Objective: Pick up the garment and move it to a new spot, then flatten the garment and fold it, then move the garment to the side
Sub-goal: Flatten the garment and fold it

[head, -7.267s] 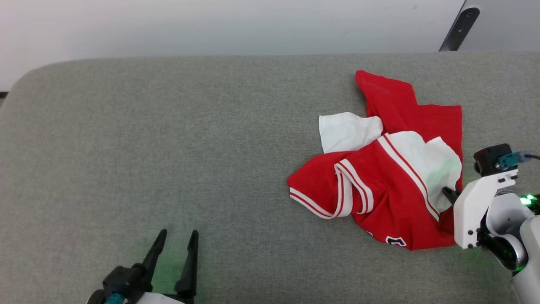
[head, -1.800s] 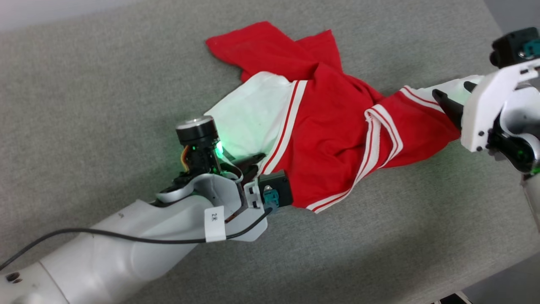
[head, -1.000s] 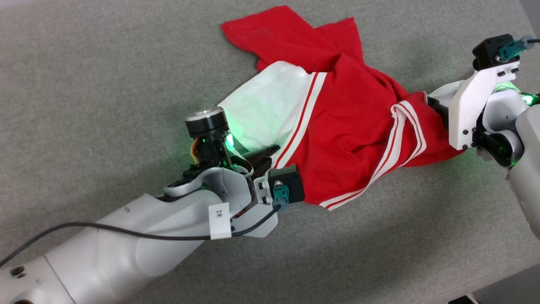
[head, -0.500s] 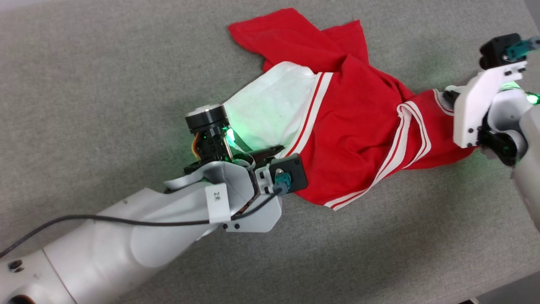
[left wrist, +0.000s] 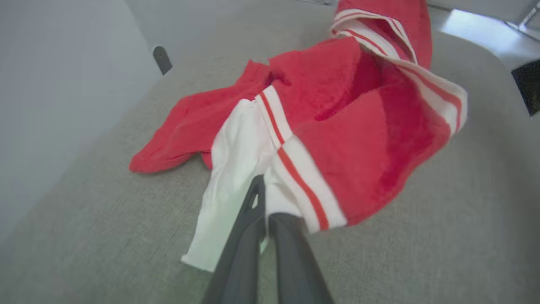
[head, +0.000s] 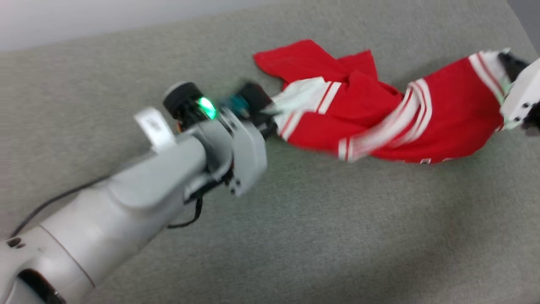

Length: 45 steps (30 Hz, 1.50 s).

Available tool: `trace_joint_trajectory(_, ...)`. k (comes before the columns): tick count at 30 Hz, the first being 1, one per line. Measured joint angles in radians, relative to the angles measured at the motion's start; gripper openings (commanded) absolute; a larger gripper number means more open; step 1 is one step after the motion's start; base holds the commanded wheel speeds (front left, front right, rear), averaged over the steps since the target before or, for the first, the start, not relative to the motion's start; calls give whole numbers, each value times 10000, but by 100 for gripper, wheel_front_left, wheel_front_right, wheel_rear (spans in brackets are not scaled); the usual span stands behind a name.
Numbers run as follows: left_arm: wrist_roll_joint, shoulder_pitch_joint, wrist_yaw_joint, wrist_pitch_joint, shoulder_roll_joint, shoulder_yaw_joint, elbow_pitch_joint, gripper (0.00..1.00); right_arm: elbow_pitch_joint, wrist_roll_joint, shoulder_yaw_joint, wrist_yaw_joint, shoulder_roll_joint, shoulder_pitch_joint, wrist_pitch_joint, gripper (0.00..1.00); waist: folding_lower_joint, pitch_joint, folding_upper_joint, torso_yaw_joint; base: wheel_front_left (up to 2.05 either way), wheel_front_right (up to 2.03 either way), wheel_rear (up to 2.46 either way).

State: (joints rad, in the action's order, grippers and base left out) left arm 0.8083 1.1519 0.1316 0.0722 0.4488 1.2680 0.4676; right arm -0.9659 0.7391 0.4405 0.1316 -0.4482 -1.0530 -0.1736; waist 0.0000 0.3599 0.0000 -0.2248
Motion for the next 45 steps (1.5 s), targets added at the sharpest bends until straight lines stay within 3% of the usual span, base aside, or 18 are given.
trace_joint_trajectory(5,2506,106,0,-617,-222,-1032,869,0,380,263,-669,-2,-52,-222,1049,0,0,-432,0,467,0,0,0)
trace_joint_trajectory(13,3731,872,-4,-1053,-372,-2161,2380,0,242,0,-1645,-2,249,-1193,2573,0,0,-846,0,1418,0,0,0)
trace_joint_trajectory(21,3173,3167,-499,-1143,-497,-2441,4414,0,-665,-236,-2416,0,1210,-3311,3244,0,0,-662,0,2109,0,0,0)
trace_joint_trajectory(29,2692,5590,-1233,-2387,-936,-2834,6261,0,-2033,-909,-2832,0,1904,-5895,3751,0,0,54,0,2237,0,0,0)
trace_joint_trajectory(34,2731,6122,-1218,-3039,-1256,-3168,6855,0,-2612,-1254,-3049,0,1983,-6694,4069,0,0,333,0,2253,0,0,0)
trace_joint_trajectory(38,2838,6093,-878,-3246,-1335,-3405,7118,0,-2769,-1346,-3041,0,2075,-6774,4180,0,0,308,0,2265,0,0,0)
trace_joint_trajectory(45,3208,4921,-215,-3323,-1352,-3754,7016,0,-2146,-1174,-2355,0,2245,-5481,4027,0,0,17,0,2285,0,0,0)
